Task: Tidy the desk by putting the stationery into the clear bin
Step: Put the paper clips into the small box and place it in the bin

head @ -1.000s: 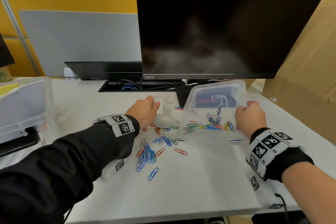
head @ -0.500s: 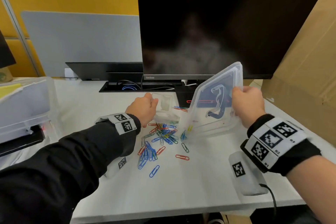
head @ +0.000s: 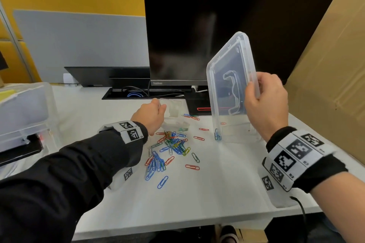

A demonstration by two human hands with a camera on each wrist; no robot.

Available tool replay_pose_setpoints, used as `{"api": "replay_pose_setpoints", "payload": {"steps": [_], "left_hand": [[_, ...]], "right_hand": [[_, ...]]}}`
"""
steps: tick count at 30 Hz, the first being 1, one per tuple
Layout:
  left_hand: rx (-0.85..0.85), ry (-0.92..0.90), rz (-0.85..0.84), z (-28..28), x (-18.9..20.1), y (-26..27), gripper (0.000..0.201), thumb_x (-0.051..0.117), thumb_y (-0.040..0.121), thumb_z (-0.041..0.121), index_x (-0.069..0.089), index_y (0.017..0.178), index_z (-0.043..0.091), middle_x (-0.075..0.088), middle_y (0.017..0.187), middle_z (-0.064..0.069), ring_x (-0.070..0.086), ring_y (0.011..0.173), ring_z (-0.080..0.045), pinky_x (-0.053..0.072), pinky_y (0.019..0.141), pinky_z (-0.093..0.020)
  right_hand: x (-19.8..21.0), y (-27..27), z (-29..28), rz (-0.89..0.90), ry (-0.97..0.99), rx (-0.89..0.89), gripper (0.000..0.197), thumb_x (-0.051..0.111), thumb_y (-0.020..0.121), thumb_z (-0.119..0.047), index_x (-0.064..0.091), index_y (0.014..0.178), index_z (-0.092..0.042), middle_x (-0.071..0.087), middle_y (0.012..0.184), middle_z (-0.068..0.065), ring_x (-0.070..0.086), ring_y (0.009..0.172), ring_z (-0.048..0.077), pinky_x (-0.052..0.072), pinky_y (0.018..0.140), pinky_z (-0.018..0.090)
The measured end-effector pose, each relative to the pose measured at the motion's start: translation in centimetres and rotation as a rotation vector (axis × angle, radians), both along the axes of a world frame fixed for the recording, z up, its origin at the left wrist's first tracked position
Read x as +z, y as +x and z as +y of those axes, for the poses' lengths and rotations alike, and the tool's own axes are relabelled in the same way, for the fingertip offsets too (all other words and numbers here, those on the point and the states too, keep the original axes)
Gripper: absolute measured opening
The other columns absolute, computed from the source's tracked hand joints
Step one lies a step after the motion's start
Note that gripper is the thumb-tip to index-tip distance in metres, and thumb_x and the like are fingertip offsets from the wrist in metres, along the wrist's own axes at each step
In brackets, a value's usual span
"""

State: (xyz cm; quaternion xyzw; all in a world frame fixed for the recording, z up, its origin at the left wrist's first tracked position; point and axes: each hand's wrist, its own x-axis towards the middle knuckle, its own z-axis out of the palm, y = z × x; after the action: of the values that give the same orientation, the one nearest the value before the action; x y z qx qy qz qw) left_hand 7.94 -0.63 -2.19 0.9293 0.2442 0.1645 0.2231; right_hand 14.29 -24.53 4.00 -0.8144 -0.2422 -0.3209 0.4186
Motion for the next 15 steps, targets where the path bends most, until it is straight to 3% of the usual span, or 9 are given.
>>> {"api": "replay_pose_setpoints", "payload": {"steps": [4, 6, 9, 11, 15], "left_hand": [[-0.001, 0.012, -0.009, 0.1, -0.1, 0.0, 0.034, 0.027, 0.099, 0.041, 0.045, 0.1, 0.012, 0.066, 0.088, -0.014, 0.065, 0.061, -0.029, 0.058, 0.065, -0.037], [-0.003, 0.015, -0.008, 0.2, -0.2, 0.1, 0.034, 0.026, 0.099, 0.041, 0.045, 0.1, 0.012, 0.066, 0.088, -0.014, 0.063, 0.06, -0.027, 0.057, 0.063, -0.036], [-0.002, 0.015, -0.006, 0.2, -0.2, 0.2, 0.034, 0.027, 0.099, 0.041, 0.044, 0.102, 0.012, 0.065, 0.089, -0.014, 0.063, 0.06, -0.026, 0.057, 0.061, -0.035], [0.0, 0.014, -0.009, 0.2, -0.2, 0.2, 0.034, 0.027, 0.099, 0.041, 0.044, 0.102, 0.012, 0.065, 0.089, -0.014, 0.064, 0.06, -0.027, 0.056, 0.06, -0.034], [0.012, 0.022, -0.016, 0.1, -0.2, 0.2, 0.034, 0.026, 0.099, 0.04, 0.044, 0.096, 0.011, 0.066, 0.088, -0.015, 0.065, 0.058, -0.03, 0.055, 0.059, -0.034]], "right_hand": [[-0.8, -0.2, -0.3, -0.073, -0.087, -0.031, 0.024, 0.036, 0.097, -0.019, 0.05, 0.111, -0.006, 0.048, 0.104, 0.01, 0.044, 0.075, 0.013, 0.025, 0.053, 0.01], [-1.1, 0.0, -0.5, -0.075, -0.09, -0.059, 0.024, 0.033, 0.097, -0.014, 0.049, 0.113, -0.005, 0.046, 0.105, 0.013, 0.045, 0.073, 0.019, 0.028, 0.052, 0.019], [-1.5, 0.6, -1.0, 0.021, -0.022, -0.057, 0.028, 0.035, 0.093, -0.002, 0.048, 0.117, -0.004, 0.045, 0.111, 0.016, 0.042, 0.077, 0.02, 0.032, 0.067, 0.024], [-1.8, 1.0, -1.3, 0.095, 0.03, -0.075, 0.031, 0.036, 0.091, 0.002, 0.047, 0.119, -0.004, 0.046, 0.116, 0.016, 0.04, 0.082, 0.015, 0.029, 0.07, 0.017], [-2.4, 1.5, -1.9, 0.146, 0.097, -0.126, 0.035, 0.036, 0.087, 0.004, 0.046, 0.121, -0.001, 0.044, 0.12, 0.018, 0.04, 0.081, 0.017, 0.033, 0.072, 0.022]]}}
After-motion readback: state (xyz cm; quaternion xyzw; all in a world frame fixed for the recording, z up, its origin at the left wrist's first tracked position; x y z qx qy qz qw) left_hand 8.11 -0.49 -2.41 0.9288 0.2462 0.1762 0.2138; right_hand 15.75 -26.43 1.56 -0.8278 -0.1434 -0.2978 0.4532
